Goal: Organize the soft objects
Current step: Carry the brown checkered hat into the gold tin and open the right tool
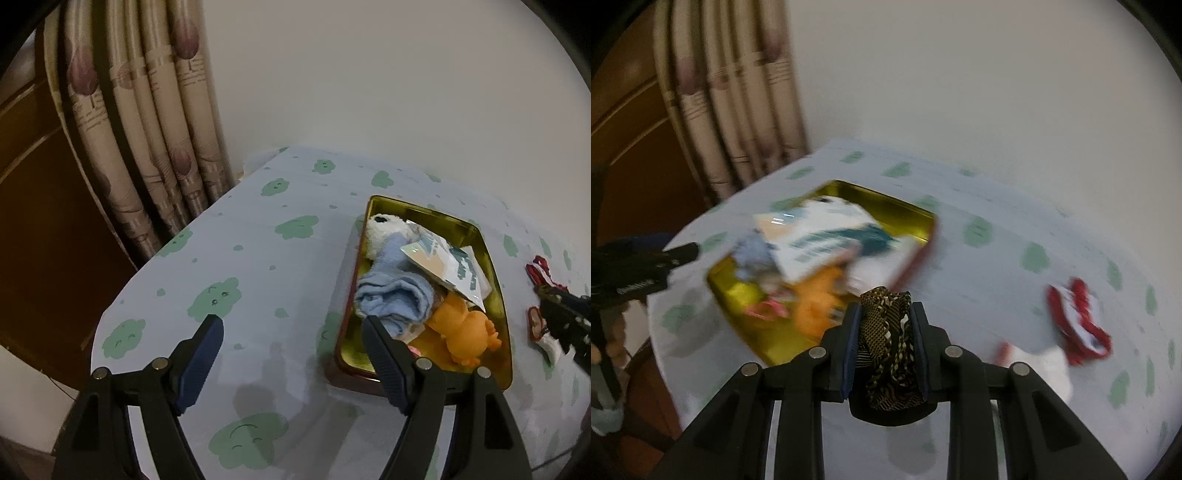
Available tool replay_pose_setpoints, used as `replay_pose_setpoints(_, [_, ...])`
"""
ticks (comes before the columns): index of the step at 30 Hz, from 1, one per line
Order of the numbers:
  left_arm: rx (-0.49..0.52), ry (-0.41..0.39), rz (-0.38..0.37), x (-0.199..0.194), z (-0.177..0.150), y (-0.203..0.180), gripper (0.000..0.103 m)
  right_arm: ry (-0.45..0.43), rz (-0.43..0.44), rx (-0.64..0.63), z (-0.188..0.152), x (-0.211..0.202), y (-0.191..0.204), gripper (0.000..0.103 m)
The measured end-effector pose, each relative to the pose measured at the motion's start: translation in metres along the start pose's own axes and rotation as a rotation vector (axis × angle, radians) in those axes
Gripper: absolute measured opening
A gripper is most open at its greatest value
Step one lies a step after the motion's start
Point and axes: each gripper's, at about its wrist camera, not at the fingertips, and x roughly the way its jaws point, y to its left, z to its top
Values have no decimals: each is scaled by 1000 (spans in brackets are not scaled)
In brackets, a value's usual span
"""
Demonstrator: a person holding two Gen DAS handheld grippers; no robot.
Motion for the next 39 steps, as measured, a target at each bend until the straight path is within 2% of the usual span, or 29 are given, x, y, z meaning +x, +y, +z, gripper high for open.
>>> replay_pose_setpoints(7, [-24,-3,30,-1,0,12,79,16,97,-81,20,21,58,24])
replay_pose_setpoints(14, [-33,2,49,1,0,15,79,45,131,-112,25,47,86,24])
replay_pose_setpoints(21, [-50,13,66,5,-1,18,79,81,136,-130,24,71,97,24])
replay_pose_setpoints(27, [-44,18,85,9,-2,19,79,87,103,-151,23,83,100,25])
replay_pose_setpoints(36, [-35,24,84,11,-3,17,79,99,105,-147,21,87,102,34])
replay_pose_setpoints(39, [-42,26,81,12,-4,18,79,110,111,-142,21,86,101,40])
